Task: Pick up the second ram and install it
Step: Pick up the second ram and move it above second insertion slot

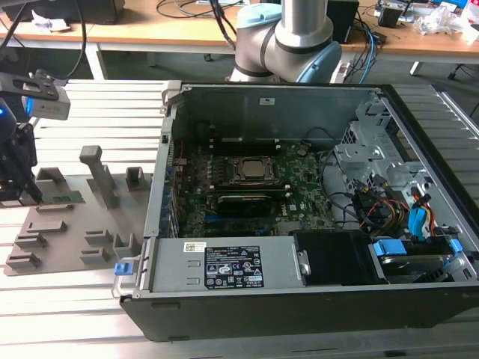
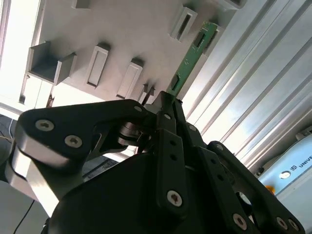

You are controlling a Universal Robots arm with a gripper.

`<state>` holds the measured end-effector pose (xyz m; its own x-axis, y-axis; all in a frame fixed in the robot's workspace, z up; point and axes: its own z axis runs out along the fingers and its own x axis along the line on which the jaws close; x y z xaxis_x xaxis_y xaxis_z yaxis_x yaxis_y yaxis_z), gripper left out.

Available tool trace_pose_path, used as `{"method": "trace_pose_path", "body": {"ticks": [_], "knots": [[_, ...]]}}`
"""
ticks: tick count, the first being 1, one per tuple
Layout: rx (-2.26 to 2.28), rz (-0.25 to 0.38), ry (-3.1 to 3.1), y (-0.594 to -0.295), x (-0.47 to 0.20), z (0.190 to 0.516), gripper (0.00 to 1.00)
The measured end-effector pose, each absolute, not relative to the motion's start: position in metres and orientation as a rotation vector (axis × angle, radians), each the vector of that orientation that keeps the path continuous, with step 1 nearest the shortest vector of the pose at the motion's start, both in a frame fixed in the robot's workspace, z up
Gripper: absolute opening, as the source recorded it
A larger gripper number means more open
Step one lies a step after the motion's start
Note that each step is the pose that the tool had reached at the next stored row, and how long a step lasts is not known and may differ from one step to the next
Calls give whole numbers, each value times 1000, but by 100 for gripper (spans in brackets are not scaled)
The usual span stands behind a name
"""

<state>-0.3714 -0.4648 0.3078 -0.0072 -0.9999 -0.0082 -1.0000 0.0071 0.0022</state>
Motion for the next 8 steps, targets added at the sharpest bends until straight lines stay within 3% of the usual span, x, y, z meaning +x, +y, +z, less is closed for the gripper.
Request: {"method": "trace_pose_path", "body": {"ticks": [8], "knots": [[-2210, 12, 2226, -465, -371, 332, 14]]}}
